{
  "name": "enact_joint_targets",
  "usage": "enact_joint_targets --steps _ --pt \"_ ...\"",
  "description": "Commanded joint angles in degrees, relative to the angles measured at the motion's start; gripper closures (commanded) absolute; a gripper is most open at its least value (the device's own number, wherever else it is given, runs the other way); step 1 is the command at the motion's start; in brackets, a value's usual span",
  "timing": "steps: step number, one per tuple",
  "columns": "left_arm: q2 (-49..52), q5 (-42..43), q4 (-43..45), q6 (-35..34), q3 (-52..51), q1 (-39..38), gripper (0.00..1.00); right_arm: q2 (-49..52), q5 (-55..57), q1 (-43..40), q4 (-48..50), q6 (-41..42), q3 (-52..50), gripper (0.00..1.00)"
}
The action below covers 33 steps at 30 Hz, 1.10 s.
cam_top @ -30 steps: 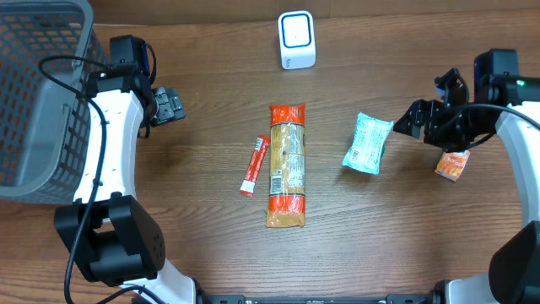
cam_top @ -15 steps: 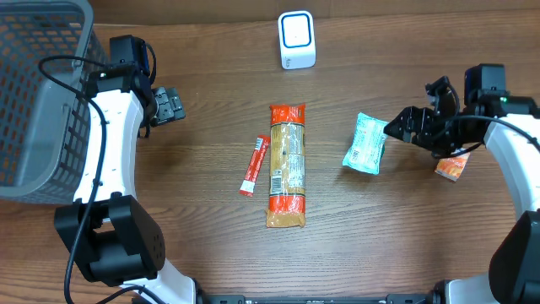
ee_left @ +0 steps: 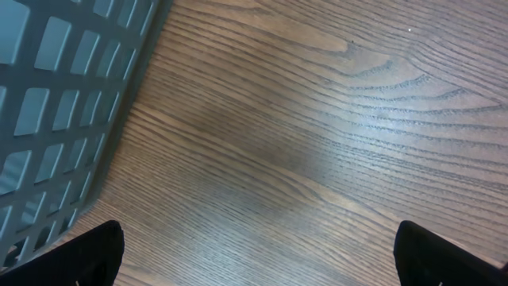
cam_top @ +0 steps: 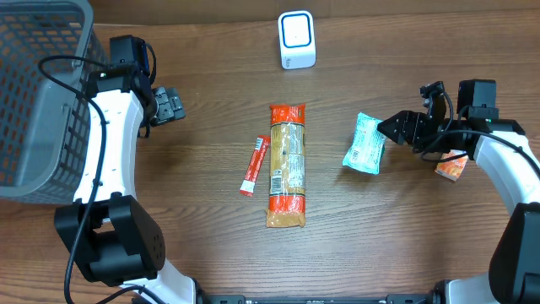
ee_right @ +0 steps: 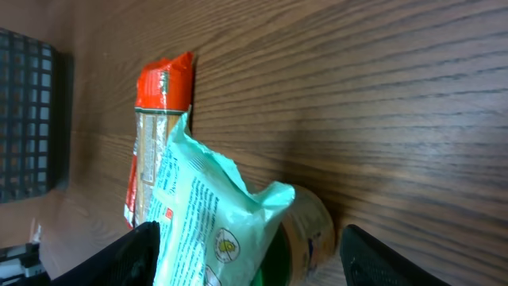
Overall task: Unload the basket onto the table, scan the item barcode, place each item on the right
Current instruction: 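Move the right gripper left over the mint-green wet-wipe pack, then close the right gripper on the wet-wipe pack and lift it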
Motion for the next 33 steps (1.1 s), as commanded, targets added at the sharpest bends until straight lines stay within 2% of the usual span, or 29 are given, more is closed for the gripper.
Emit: enact_joint_targets --steps 1,5,20,33 --pt "-0.5 0.3 0.0 0.6 1.0 0.1 0.00 0.2 -2.9 0.2 1.4 0.9 -0.6 0.28" --pt "-0.5 0.3 0.0 0.6 1.0 0.1 0.00 0.2 -3.6 0.2 2.1 0.9 -0.6 0.34" --pt "-0.5 0.3 0.0 0.6 1.0 0.1 0.00 0.3 -7.9 0.2 10.7 3.4 -6.0 0.33" --pt "-0.5 0.3 0.0 0.6 1.0 0.1 0.00 0.3 -8.4 0.2 11.3 3.4 -6.0 0.36"
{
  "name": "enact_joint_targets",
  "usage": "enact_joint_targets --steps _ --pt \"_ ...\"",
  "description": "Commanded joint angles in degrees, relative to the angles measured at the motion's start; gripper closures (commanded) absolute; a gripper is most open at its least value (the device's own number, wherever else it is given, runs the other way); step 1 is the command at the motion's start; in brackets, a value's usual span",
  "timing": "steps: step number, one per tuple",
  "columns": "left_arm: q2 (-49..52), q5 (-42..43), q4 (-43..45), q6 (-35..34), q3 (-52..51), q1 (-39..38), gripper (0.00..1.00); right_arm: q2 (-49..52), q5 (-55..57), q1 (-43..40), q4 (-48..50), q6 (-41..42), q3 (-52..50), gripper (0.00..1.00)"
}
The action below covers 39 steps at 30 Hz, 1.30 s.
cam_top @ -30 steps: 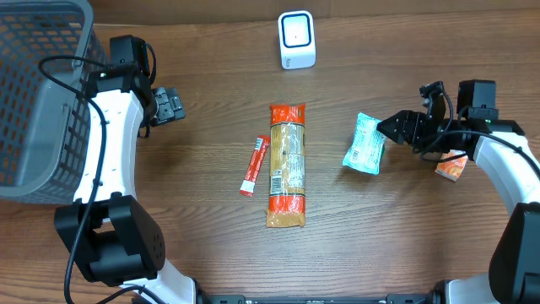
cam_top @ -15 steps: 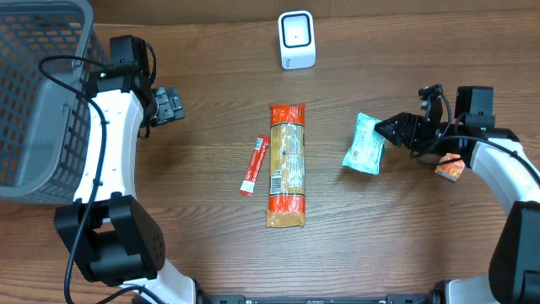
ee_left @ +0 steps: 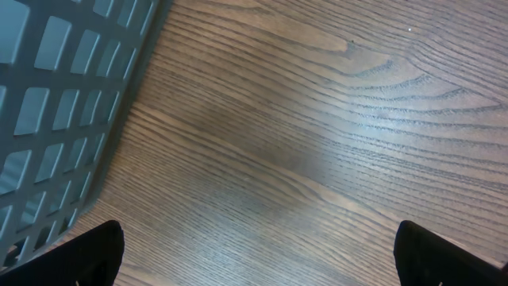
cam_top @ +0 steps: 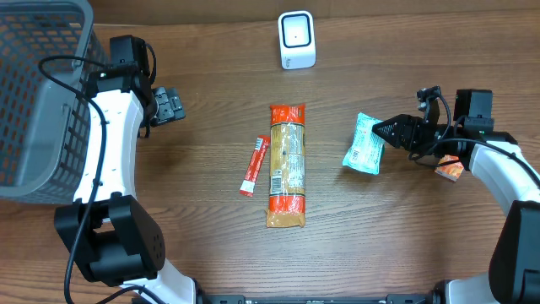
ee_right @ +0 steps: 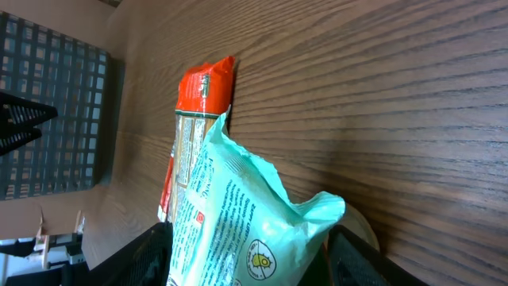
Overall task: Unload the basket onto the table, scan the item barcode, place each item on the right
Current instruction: 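Close the right gripper on the wet-wipe pack and lift it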
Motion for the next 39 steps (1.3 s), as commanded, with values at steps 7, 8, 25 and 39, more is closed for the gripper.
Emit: enact_joint_targets --steps 7,8,25,39 --pt "-0.5 0.3 0.0 0.6 1.0 0.1 0.00 0.3 -0.9 0.2 0.8 0.0 -0.3 0.36" --pt "-0.5 0.3 0.0 0.6 1.0 0.1 0.00 0.3 -0.9 0.2 1.0 0.0 -0.3 0.36" --pt "-0.5 0.3 0.0 0.6 1.0 0.1 0.00 3.4 -8.4 0.2 4.4 0.0 -0.3 0.58" --pt "-0.5 0.3 0.0 0.6 1.0 0.1 0.00 0.1 -8.9 0.2 4.4 -0.2 -0.1 0.96"
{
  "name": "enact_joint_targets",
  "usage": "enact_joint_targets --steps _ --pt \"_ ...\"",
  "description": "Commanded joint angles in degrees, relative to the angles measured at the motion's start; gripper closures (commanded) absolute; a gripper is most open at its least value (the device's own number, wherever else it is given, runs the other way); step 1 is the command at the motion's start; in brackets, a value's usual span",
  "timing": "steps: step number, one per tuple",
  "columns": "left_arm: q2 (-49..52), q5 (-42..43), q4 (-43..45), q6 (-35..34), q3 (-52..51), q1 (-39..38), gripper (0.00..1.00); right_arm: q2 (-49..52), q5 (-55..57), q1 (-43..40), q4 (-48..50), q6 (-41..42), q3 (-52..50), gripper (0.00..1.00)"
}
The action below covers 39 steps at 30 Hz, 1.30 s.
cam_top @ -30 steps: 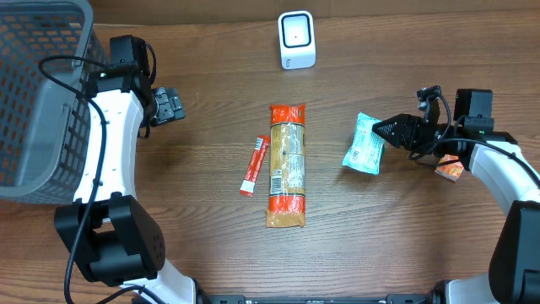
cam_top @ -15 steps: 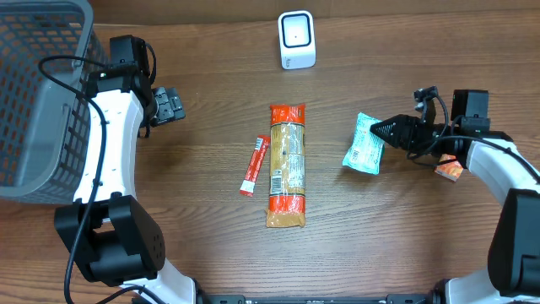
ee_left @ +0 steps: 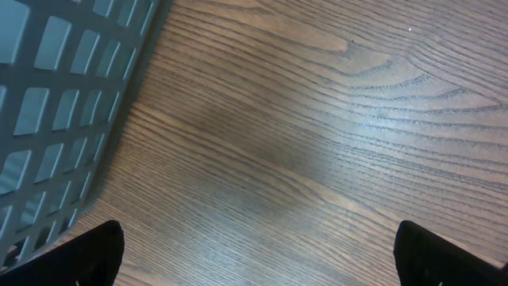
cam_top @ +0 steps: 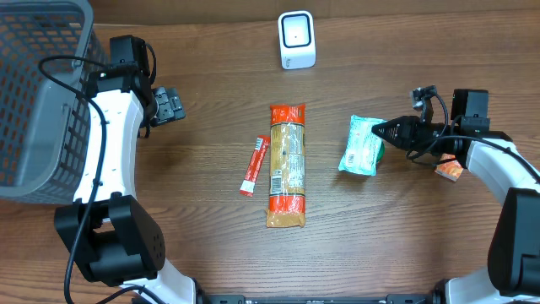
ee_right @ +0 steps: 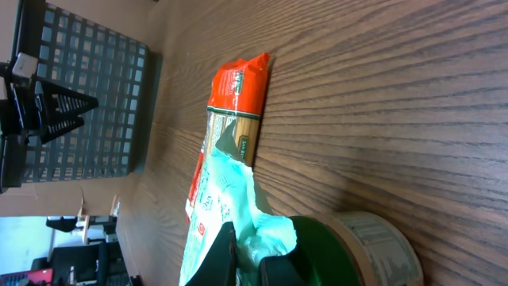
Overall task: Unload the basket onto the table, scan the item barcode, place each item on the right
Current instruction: 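Close the right gripper on the wet-wipe pack and lift it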
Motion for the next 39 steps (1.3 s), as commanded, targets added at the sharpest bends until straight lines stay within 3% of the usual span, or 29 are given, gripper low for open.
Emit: enact_joint_targets --steps 1,22,39 --pt "-0.5 0.3 0.0 0.7 1.0 0.1 0.00 -3.8 -2.3 0.2 0.3 -0.4 0.1 0.96" --pt "-0.5 0.3 0.0 0.7 1.0 0.1 0.00 -25.6 -11.7 0.2 -7.7 -0.4 2.1 0.96" --pt "-0.5 0.3 0.0 0.7 1.0 0.1 0.00 -31.5 8.7 5.1 -20.3 -2.4 2.1 0.96"
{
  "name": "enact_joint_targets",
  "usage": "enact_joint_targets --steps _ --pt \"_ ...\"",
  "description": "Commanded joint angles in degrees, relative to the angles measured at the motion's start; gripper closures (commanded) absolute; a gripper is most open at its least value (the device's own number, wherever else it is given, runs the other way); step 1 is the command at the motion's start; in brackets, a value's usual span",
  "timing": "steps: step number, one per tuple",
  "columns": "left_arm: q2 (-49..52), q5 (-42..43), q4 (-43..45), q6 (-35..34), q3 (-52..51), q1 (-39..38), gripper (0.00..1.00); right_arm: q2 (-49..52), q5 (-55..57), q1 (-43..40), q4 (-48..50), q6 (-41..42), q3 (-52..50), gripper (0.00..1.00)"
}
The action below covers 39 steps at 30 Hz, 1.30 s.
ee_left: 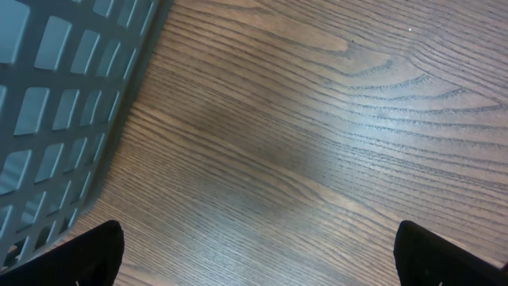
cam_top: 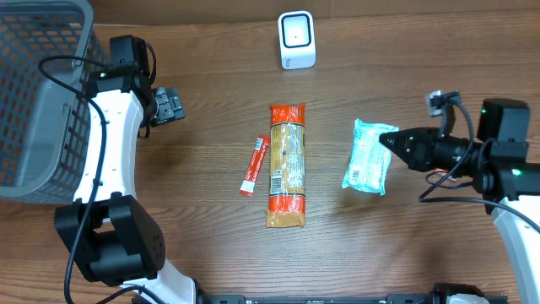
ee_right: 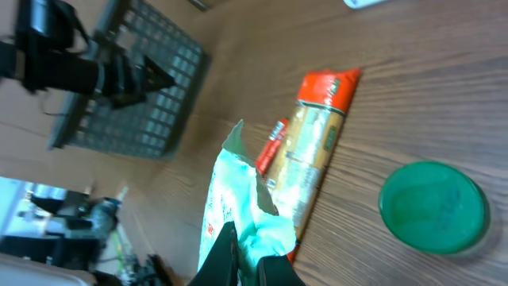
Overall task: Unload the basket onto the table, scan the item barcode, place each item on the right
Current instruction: 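Close the right gripper on the wet-wipe pack and lift it, then carry the wet-wipe pack left to the barcode scanner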
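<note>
My right gripper (cam_top: 390, 141) is shut on the crimped end of a teal snack packet (cam_top: 368, 157) and holds it above the table, right of centre. In the right wrist view the packet (ee_right: 234, 187) hangs from the right gripper (ee_right: 250, 242), high over the table. The white barcode scanner (cam_top: 296, 40) stands at the back centre with its window lit. My left gripper (cam_top: 169, 105) is open near the basket; in its wrist view the left gripper (ee_left: 258, 262) has only bare wood between its fingers.
A long pasta packet (cam_top: 286, 165) and a red sachet (cam_top: 254, 165) lie at the table's centre. A grey mesh basket (cam_top: 34, 93) stands at the far left. A green-lidded can (ee_right: 432, 208) sits on the table below the held packet.
My right gripper, still shut on the teal packet, is now higher, with the packet off the table. The arm's wrist sits further right. The left arm has not moved.
At first my right gripper stood open at the teal packet's right end, over the green-lidded can. Then its fingers were around that end. Then it was shut on the packet, shifted slightly left. Now the packet hangs in the air.
</note>
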Motion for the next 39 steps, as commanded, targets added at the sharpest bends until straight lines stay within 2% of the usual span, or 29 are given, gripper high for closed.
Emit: enact_joint_targets --steps 1,14,23,28,39 --pt "-0.5 0.3 0.0 0.7 1.0 0.1 0.00 -1.3 5.8 2.8 0.2 -0.9 1.7 0.96" --pt "-0.5 0.3 0.0 0.7 1.0 0.1 0.00 -1.3 16.3 10.4 -0.3 2.5 3.4 0.96" --pt "-0.5 0.3 0.0 0.7 1.0 0.1 0.00 -0.2 22.7 10.8 -13.7 2.7 15.2 0.96" --pt "-0.5 0.3 0.0 0.7 1.0 0.1 0.00 -0.1 23.0 10.9 -17.6 2.9 19.9 0.96" --pt "-0.5 0.3 0.0 0.7 1.0 0.1 0.00 0.2 23.0 10.9 -18.5 2.9 20.0 0.96"
